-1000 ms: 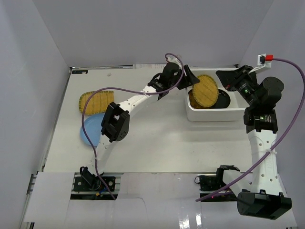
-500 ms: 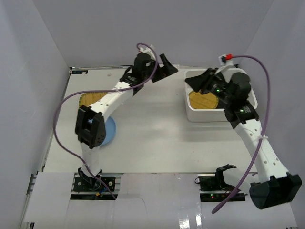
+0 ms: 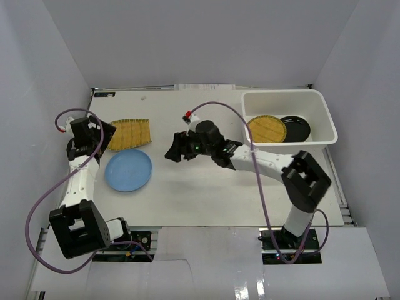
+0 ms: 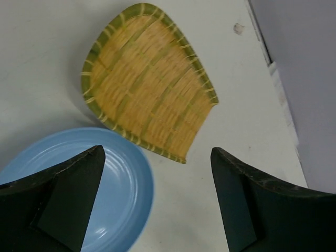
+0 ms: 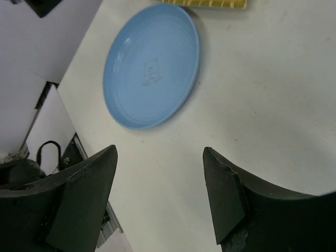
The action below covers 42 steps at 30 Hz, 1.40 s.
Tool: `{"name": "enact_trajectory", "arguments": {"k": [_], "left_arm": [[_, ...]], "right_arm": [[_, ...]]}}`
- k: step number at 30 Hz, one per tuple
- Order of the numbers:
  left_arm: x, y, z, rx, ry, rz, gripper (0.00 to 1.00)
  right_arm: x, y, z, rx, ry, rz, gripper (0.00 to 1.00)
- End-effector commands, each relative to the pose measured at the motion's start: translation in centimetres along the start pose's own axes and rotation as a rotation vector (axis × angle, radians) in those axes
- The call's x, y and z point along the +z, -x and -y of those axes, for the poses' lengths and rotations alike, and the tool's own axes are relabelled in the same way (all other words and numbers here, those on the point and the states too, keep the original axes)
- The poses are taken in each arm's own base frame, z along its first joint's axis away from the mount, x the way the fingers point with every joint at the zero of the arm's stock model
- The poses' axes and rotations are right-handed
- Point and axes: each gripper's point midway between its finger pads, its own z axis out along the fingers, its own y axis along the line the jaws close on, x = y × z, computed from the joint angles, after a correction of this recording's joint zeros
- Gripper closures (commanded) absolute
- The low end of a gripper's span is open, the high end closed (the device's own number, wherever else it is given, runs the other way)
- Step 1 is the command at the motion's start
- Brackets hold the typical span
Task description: Place the plates into the plastic bin on the countertop
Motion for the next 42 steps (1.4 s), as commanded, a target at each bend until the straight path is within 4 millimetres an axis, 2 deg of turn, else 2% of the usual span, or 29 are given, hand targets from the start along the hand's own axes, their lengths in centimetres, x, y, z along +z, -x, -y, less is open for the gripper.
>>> {"name": "enact_trajectory", "arguments": {"k": [1,6,7,9,10,11,13,14,16,17,19,20,22,23,25,26,27,29,30,32,33,34,35,36,37,38,39,41,42], "left_arm": [[-0.5,0.5,-2.5,-0.023,0.076,0.039,0.08],[0.5,1.5,-5.3,-0.063,0.147,0.064,0.08],[1.1,1.5,-5.9,-0.067,0.165,0.059,0.08],[1.9,1.9,-5.8,-0.055,0.161,0.052,0.08],[2.8,1.5,-6.4,-0.044,0.181,0.03,0.08],[3.2,2.2,-6.2,-0.02,0.185,0.037,0.08],[4.1,2.3,-6.8,0.002,0.216,0.03,0.08],[4.9,2.0,-7.7,0.012,0.248,0.016,0.08],[5.8,1.9,-7.7,0.038,0.251,-0.007,0.09],[6.6,1.1,-8.1,0.038,0.253,-0.044,0.09],[7.4,0.8,-7.8,0.034,0.237,-0.068,0.1],[7.9,0.6,-8.1,0.035,0.241,-0.081,0.11],[8.3,0.5,-7.4,0.037,0.206,-0.097,0.12],[8.7,0.2,-7.5,0.04,0.206,-0.111,0.12],[9.2,0.0,-7.1,0.045,0.182,-0.135,0.13],[9.7,-0.5,-7.4,0.044,0.189,-0.153,0.13],[9.9,-0.7,-7.4,0.044,0.188,-0.16,0.14],[10.3,-0.7,-7.4,0.041,0.182,-0.171,0.16],[10.7,-1.2,-7.5,0.034,0.181,-0.19,0.17],[11.0,-1.3,-7.4,0.021,0.171,-0.194,0.2],[11.2,-1.6,-7.3,0.016,0.167,-0.202,0.25],[11.4,-1.6,-7.4,0.009,0.164,-0.198,0.28],[11.4,-1.5,-7.3,0.007,0.16,-0.195,0.28],[11.5,-1.6,-7.3,0.005,0.159,-0.194,0.36],[11.7,-1.5,-7.3,0.003,0.157,-0.188,0.39],[11.8,-1.7,-7.4,-0.004,0.156,-0.193,0.41],[11.9,-1.9,-7.5,-0.006,0.157,-0.196,0.51],[12.1,-2.1,-7.5,-0.013,0.148,-0.201,0.68],[12.2,-2.0,-7.3,-0.014,0.139,-0.2,0.89]], "right_arm": [[4.7,-0.9,-0.9,0.056,0.046,0.012,0.27],[9.2,-3.9,-0.4,0.091,0.03,-0.069,0.27],[10.2,-5.5,0.0,0.097,0.023,-0.104,0.27],[11.3,-5.4,-0.5,0.098,0.032,-0.106,0.28],[12.2,-6.8,0.3,0.119,0.016,-0.135,0.27],[12.8,-6.6,0.3,0.126,0.015,-0.129,0.27],[14.0,-8.1,1.4,0.154,-0.009,-0.161,0.27],[14.6,-7.6,0.9,0.152,0.006,-0.156,0.28],[15.7,-9.0,1.8,0.155,-0.021,-0.184,0.28],[16.2,-8.6,2.0,0.149,-0.046,-0.183,0.32],[16.7,-9.7,2.7,0.146,-0.075,-0.199,0.4],[16.7,-10.0,3.1,0.145,-0.093,-0.198,0.6],[16.3,-10.0,3.3,0.14,-0.11,-0.192,0.77],[16.0,-10.0,3.4,0.135,-0.11,-0.188,0.92],[14.1,-9.8,3.2,0.12,-0.118,-0.183,0.92],[12.7,-7.7,1.5,0.097,-0.082,-0.137,0.92],[11.2,-9.0,2.2,0.095,-0.098,-0.16,0.92],[9.0,-7.9,1.8,0.059,-0.106,-0.125,0.92],[6.6,-6.3,1.1,0.024,-0.099,-0.084,0.92],[4.1,-3.9,1.0,-0.01,-0.121,-0.015,0.92],[1.6,-0.3,0.4,-0.03,-0.113,0.067,0.92],[-1.4,2.9,1.5,-0.029,-0.156,0.162,0.92],[-2.6,3.6,1.0,-0.038,-0.154,0.185,0.92],[-4.7,6.1,2.9,-0.038,-0.197,0.246,0.92],[-6.5,7.3,4.0,-0.037,-0.232,0.274,0.92],[-9.6,9.7,4.0,-0.045,-0.243,0.348,0.92],[-12.6,12.2,6.6,-0.038,-0.316,0.417,0.92],[-17.7,14.9,8.9,-0.068,-0.43,0.497,0.92],[-21.4,16.7,12.6,-0.048,-0.561,0.559,0.92]]}}
